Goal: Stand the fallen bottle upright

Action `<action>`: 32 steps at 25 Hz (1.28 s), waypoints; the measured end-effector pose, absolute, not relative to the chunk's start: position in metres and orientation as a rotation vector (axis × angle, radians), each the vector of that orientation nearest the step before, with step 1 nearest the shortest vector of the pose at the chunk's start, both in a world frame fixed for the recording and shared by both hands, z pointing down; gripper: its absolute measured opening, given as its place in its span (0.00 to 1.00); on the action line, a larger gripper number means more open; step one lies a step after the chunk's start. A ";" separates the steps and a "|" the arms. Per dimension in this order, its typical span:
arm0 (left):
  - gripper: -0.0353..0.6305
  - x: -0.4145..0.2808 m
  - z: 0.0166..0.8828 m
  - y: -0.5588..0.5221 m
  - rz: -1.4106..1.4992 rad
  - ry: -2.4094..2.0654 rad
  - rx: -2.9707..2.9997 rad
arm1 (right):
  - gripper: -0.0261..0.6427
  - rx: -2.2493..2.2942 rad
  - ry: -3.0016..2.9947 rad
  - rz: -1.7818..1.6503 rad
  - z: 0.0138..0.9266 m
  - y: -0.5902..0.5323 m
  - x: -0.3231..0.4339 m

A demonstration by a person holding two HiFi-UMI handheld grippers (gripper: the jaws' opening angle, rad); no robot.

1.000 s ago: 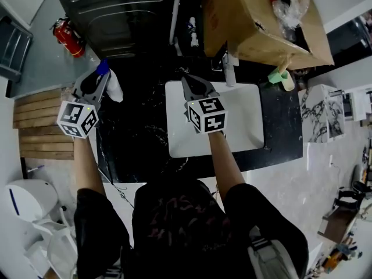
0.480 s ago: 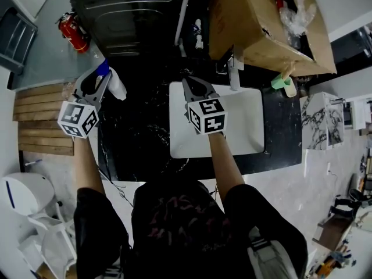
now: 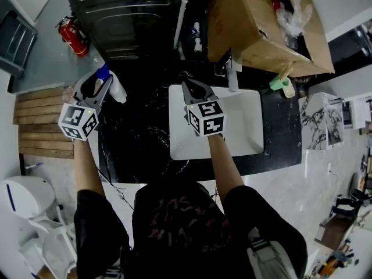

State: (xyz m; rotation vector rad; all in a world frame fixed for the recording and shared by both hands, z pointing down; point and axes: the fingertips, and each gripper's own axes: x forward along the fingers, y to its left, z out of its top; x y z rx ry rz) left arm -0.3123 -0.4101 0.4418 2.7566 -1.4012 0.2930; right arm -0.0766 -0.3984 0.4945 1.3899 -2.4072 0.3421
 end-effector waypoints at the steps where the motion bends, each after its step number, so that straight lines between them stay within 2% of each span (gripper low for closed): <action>1: 0.32 -0.310 0.442 -0.409 0.301 -1.388 2.763 | 0.06 1.389 -2.408 0.340 0.494 -0.398 -0.077; 7: 0.41 -0.310 0.440 -0.402 0.322 -1.409 2.761 | 0.06 1.380 -2.415 0.331 0.493 -0.394 -0.079; 20: 0.42 -0.332 0.420 -0.366 0.318 -1.629 2.641 | 0.06 1.349 -2.478 0.291 0.474 -0.381 -0.086; 25: 0.31 -0.334 0.405 -0.341 0.296 -1.729 2.603 | 0.06 1.345 -2.515 0.273 0.462 -0.370 -0.089; 32: 0.20 -0.320 0.393 -0.306 0.252 -1.837 2.537 | 0.06 1.339 -2.572 0.245 0.444 -0.350 -0.087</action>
